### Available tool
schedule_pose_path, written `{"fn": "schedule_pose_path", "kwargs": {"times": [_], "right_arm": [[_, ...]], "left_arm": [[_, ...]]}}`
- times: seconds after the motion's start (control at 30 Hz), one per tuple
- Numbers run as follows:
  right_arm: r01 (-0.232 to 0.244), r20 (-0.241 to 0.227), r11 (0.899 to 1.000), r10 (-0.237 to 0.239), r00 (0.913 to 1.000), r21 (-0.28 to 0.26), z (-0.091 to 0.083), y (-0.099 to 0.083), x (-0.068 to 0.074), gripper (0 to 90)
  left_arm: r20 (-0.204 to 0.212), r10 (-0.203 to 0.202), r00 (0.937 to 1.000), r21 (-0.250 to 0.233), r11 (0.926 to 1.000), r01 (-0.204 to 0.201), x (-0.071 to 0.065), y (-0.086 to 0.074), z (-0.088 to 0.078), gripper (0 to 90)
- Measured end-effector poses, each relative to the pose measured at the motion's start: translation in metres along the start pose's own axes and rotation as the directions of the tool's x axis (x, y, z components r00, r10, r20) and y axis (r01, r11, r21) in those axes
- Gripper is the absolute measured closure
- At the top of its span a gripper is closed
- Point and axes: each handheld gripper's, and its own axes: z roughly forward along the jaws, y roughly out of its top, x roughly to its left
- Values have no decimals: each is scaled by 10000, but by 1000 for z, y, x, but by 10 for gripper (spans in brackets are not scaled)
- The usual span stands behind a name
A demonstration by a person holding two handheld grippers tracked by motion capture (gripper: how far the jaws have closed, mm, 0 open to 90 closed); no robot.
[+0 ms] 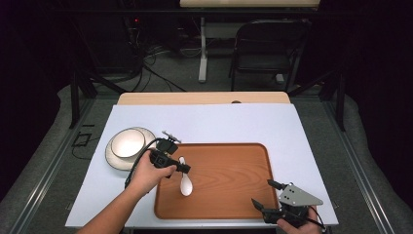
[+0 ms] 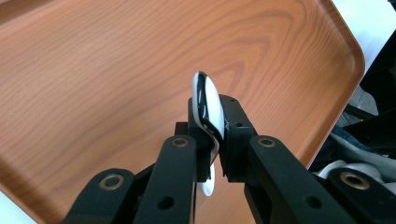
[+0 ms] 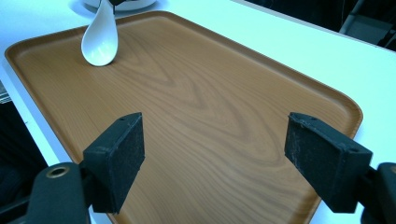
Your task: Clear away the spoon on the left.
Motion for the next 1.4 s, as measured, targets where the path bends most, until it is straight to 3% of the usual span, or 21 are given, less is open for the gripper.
{"fn": "schedule_pose_path", "kwargs": {"times": [0.3, 0.5, 0.6, 0.7, 0.93, 1.13, 1.4], "right_arm": [[3, 9, 10000, -3, 10000, -4, 0, 0, 0, 200], [16, 9, 10000, -16, 10000, 10, 0, 0, 0, 200], [8, 19, 10000, -8, 10000, 9, 0, 0, 0, 200], [13, 30, 10000, -13, 10000, 8, 0, 0, 0, 201], [19, 31, 10000, -19, 10000, -1, -1, 0, -1, 200], [27, 51, 10000, -27, 10000, -10, -1, 0, -1, 200], [26, 40, 10000, -26, 10000, -12, -2, 0, -1, 201]], "left_arm": [[39, -561, 9984, -359, 9978, 562, 8, 0, 5, 830], [-76, -1348, 9908, -743, 9882, 1339, 16, -2, 11, 807], [-247, -1543, 9877, -858, 9847, 1517, 19, -2, 14, 796], [-326, -1960, 9801, -1066, 9757, 1916, 23, -2, 18, 787], [72, -2699, 9629, -1075, 9571, 2691, 36, -3, 30, 772], [238, -3297, 9438, -1201, 9363, 3301, 46, -5, 40, 745], [177, -3547, 9348, -1199, 9275, 3541, 51, -7, 43, 707]]}}
